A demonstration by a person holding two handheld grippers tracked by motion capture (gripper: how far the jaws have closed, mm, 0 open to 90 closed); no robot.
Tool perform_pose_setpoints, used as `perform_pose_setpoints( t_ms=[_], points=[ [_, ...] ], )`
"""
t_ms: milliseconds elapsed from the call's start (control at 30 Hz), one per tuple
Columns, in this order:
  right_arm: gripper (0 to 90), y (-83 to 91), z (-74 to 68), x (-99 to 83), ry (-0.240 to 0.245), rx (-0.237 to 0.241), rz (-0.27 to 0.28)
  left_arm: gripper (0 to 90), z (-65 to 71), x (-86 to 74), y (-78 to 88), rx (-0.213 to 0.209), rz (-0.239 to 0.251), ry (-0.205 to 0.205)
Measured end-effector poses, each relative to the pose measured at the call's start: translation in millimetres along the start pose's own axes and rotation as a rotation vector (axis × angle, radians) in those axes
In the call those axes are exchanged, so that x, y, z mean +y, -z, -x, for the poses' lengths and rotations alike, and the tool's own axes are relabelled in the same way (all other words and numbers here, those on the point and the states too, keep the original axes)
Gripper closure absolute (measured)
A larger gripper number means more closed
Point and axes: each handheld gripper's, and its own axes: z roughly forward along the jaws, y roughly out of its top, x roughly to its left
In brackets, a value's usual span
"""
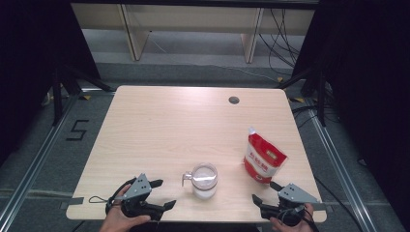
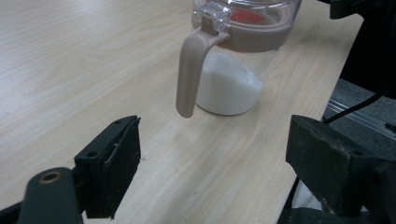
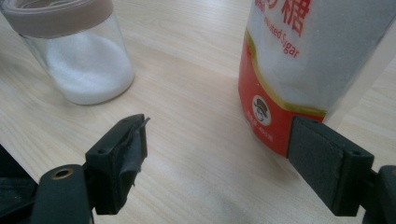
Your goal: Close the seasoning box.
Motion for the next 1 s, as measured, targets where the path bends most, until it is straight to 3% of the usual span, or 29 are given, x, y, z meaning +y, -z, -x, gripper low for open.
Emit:
perform_pose_setpoints(
  t_ms=[100,200,233,1000],
  points=[
    [21.4,0.9,-2.9,-0.3,-0.026,-0.005,-0.009,17.0,1.2,-2.2,-0.2,-0.005,0.002,0.009],
    [21.4,0.8,-2.3,-0.2,-0.012,-0.005,-0.005,16.5,1.5,-4.3,-0.5,-0.002,0.006,0.016],
    [21.4,-0.2,-0.4,0.0,0.012,0.002,0.001,16.4,1.1,-4.5,0.8,0.003,-0.004,0.009],
    [20.8,-1.6,-0.2,-0.8,0.008,0.003,0.002,16.4,2.7,-5.9,3.2,0.004,0.009,0.013]
  ],
)
